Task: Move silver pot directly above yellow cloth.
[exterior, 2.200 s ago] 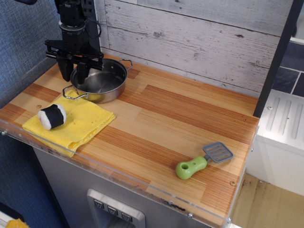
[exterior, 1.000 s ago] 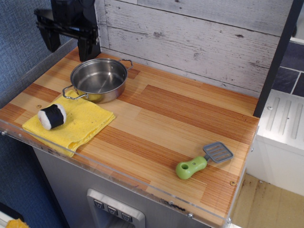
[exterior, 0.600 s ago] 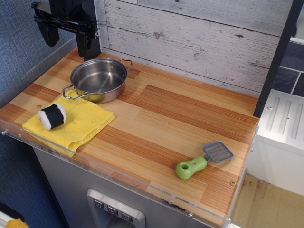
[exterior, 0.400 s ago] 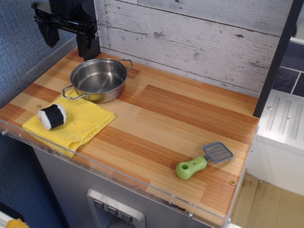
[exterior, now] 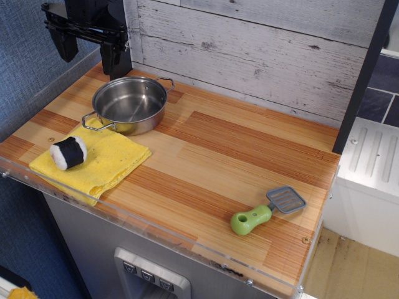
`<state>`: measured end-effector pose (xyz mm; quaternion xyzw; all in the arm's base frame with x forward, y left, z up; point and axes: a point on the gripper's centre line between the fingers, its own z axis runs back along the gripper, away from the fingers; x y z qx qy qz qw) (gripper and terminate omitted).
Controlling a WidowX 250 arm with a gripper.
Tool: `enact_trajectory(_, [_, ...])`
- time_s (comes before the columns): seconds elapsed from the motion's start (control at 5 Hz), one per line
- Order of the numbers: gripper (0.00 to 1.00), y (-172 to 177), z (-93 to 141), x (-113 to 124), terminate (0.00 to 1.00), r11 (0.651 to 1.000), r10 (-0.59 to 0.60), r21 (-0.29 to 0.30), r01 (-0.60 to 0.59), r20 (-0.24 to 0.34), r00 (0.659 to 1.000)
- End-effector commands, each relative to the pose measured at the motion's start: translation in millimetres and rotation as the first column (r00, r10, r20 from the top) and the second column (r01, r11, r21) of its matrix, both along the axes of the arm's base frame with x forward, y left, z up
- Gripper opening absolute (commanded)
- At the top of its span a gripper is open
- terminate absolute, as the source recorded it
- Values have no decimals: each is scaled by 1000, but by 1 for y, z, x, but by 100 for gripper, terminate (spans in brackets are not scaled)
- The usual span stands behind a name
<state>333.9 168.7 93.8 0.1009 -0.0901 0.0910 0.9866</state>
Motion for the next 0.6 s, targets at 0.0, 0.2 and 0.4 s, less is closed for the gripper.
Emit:
enact_trajectory(0.0, [100, -2, 25, -5, 0, 1000, 1, 24, -3, 52, 999])
enact_trajectory(0.2, [100, -2, 25, -5, 0, 1000, 1, 24, -3, 52, 999])
enact_trajectory(0.4, [100, -2, 25, -5, 100, 1000, 1, 24, -3, 52, 999])
